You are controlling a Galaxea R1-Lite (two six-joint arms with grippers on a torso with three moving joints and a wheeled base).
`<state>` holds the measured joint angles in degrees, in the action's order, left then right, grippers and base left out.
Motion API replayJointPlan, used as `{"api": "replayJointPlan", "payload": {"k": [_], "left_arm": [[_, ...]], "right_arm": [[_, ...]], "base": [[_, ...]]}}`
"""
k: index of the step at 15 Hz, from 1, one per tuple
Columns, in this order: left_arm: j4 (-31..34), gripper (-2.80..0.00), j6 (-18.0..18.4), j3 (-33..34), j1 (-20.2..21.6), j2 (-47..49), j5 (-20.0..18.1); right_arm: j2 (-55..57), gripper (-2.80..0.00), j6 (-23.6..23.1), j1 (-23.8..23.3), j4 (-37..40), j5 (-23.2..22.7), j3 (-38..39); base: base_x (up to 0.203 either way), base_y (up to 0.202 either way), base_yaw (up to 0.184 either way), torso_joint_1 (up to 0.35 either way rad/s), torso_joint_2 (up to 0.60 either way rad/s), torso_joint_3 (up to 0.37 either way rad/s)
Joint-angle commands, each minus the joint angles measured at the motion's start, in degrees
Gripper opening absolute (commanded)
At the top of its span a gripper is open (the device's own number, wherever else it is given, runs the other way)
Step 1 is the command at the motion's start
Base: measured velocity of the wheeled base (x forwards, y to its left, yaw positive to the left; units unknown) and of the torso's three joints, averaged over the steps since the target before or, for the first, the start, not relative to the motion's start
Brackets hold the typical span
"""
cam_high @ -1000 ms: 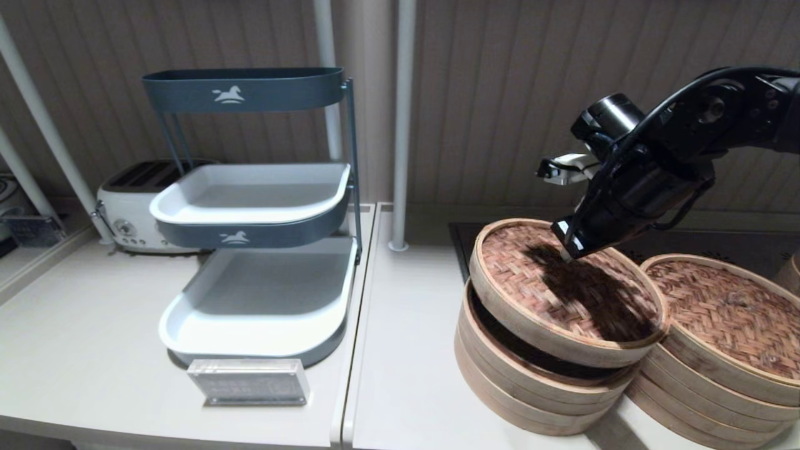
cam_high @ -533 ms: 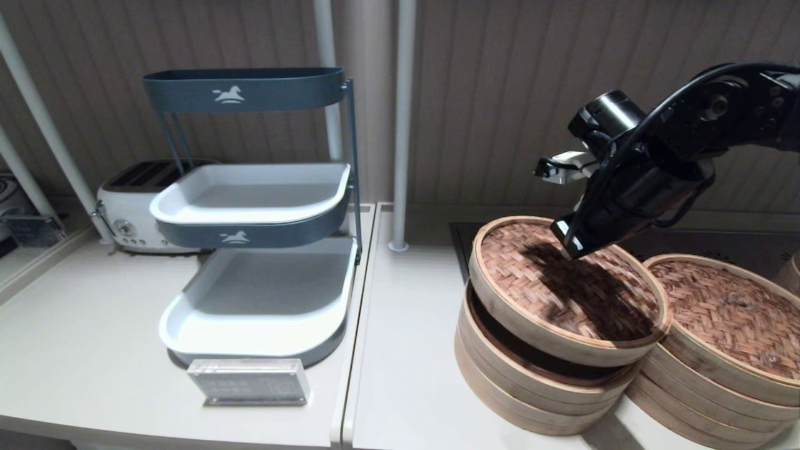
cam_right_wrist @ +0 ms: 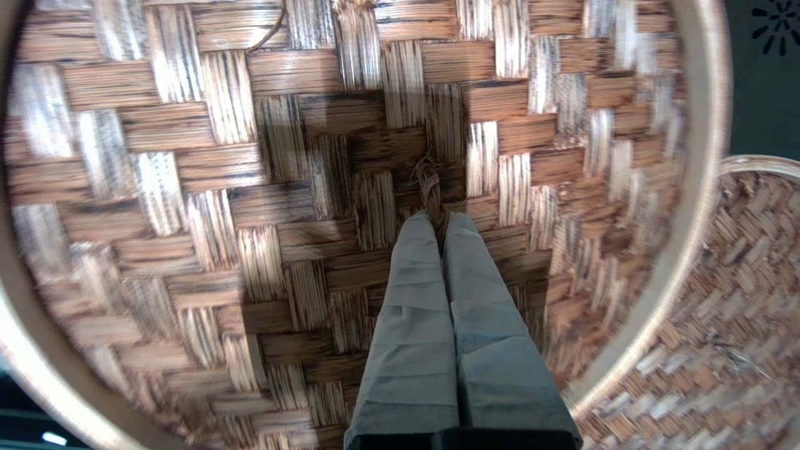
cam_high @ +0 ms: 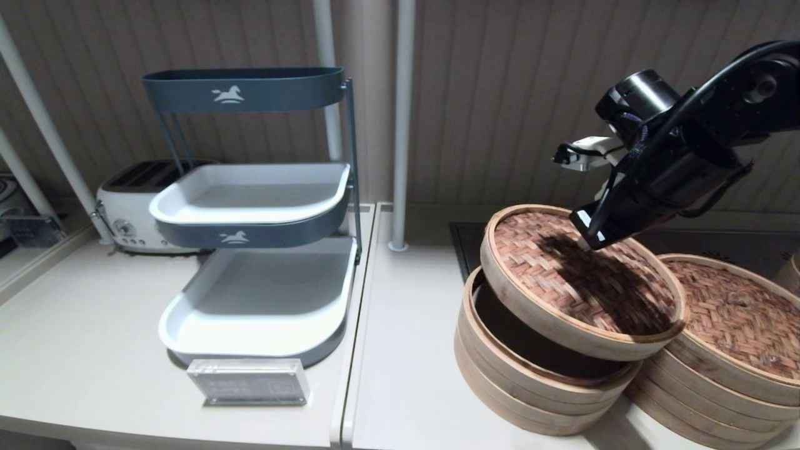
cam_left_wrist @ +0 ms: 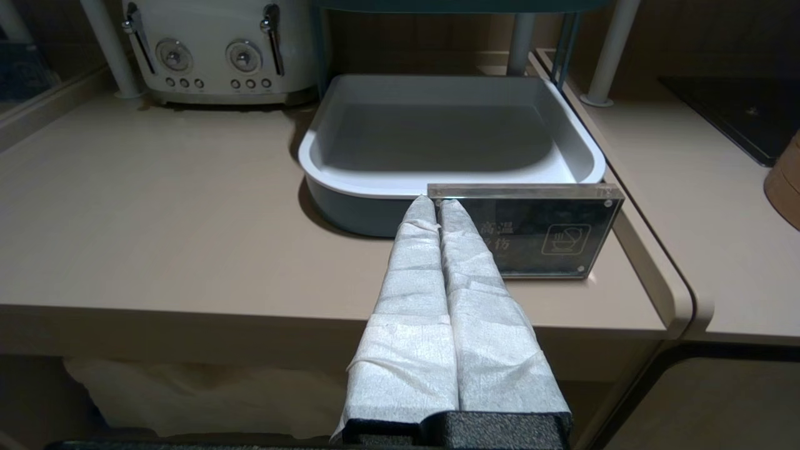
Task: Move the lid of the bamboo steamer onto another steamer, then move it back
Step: Put the steamer
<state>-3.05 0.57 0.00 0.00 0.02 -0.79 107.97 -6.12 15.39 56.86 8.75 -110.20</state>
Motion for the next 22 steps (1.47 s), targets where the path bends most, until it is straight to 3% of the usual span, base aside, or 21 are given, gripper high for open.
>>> {"api": "replayJointPlan", "payload": {"k": [1,9,22], "left_arm": [[0.0,-2.8,0.0,1.6,0.0,-0.1,-0.1],[0.0,-2.8,0.0,1.6,0.0,-0.1,0.0],[0.0,-2.8,0.0,1.6,0.0,-0.1,-0.1]], "right_arm": [[-0.6,-2.8,-1.0,-0.3,0.3,0.0,-0.1],[-2.4,-2.8,-2.4,-4.2,1.4,0.2,-0.3],[-3.8,-2.8,-6.0,-17.2,2.1,-0.4,0.8]], "base": [[0.0,0.0,0.0,0.0,0.0,0.0],[0.0,0.0,0.0,0.0,0.0,0.0],[0.0,0.0,0.0,0.0,0.0,0.0]]}}
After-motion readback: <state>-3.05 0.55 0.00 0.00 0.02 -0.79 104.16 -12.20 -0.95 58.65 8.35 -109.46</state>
